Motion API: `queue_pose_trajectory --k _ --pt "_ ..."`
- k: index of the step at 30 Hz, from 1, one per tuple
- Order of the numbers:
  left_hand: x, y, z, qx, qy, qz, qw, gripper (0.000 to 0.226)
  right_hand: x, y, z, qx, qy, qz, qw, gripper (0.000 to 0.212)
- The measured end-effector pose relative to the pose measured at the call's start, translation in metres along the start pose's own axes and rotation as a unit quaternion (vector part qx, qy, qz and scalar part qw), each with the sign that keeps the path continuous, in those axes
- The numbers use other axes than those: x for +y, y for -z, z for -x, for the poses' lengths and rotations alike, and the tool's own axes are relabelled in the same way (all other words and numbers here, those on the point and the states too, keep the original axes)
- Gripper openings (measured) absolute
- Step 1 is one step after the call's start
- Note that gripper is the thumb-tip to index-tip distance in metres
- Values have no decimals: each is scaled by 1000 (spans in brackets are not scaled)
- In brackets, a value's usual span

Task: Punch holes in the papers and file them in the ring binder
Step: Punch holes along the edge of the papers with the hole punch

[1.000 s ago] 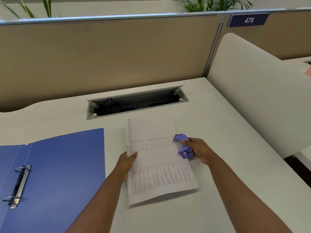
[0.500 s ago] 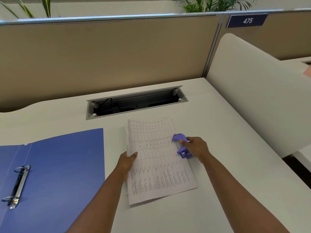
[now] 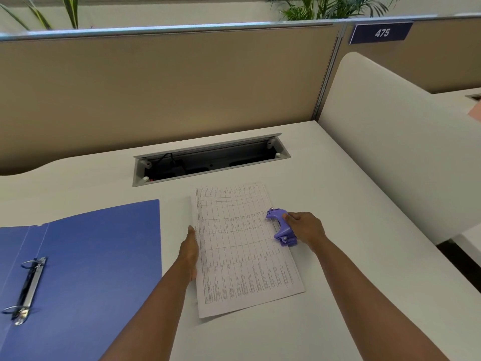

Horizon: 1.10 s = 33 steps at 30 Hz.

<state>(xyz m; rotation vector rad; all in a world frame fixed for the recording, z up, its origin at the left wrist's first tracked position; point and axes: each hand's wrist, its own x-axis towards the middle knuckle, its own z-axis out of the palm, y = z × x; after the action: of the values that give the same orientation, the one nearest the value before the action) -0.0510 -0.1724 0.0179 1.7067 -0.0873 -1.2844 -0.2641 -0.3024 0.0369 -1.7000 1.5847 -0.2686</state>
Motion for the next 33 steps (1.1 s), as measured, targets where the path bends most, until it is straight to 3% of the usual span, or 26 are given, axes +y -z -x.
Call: queue_pose_trajectory --k 15,19,24,33 --pt "1 2 -3 -18 17 -2 1000 63 0 -1 -1 11 -27 -43 999 38" --pt "-1 1 2 -42 -17 -38 998 45 2 -4 -3 40 -54 -88 994 33" --pt "-1 -2 4 -12 -43 -57 997 45 4 -7 -9 38 -104 -151 982 21" --pt "0 -4 7 -7 -49 -56 997 42 2 -2 -18 8 -130 -97 987 37"
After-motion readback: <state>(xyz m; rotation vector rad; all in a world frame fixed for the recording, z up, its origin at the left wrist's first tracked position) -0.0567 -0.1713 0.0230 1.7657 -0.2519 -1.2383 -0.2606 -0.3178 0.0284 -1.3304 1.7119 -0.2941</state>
